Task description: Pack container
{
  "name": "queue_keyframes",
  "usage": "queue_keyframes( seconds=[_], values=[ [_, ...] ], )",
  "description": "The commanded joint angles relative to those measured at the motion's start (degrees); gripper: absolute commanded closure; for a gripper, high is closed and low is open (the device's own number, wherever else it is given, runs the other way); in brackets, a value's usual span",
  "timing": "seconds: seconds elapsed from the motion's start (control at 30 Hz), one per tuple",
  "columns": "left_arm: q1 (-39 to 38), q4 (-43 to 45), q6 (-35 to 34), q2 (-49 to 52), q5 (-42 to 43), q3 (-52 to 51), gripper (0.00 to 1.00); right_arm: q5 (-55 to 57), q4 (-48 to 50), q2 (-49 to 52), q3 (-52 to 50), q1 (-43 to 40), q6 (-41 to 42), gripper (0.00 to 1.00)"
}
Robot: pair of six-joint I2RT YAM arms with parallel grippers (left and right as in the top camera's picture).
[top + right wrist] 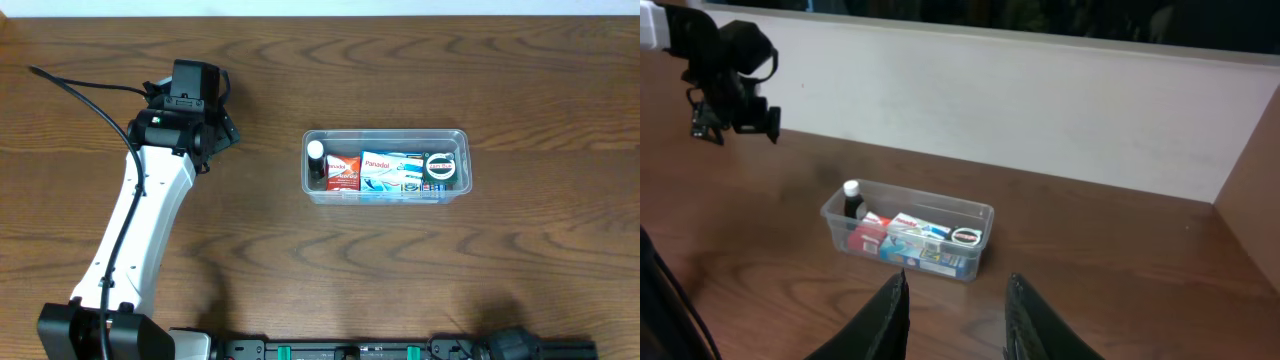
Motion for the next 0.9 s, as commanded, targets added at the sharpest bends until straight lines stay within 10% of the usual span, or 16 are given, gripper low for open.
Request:
queue_keyframes(
  seconds=[0.0, 0.23, 0.73, 0.87],
  values=[
    [0.2, -0.1, 0.3, 0.4, -0.9, -0.2, 0.02, -0.3, -0.3, -2.4, -0.2, -0.5, 0.8, 0.69],
    [0.2, -0.1, 0.3, 0.4, -0.9, -0.2, 0.02, 3.2, -0.1, -6.9, -0.2, -0.3, 2.1, 0.64],
    [0.2, -0.1, 0.3, 0.4, -0.9, -0.2, 0.02, 4.3, -0.1, -8.9, -0.5, -0.3, 3.2, 0.01],
    [0.2, -0.1, 0.3, 0.4, -0.9, -0.2, 0.02, 4.3, 3.1, -8.9, -2.6, -0.3, 2.5, 0.01]
  ],
)
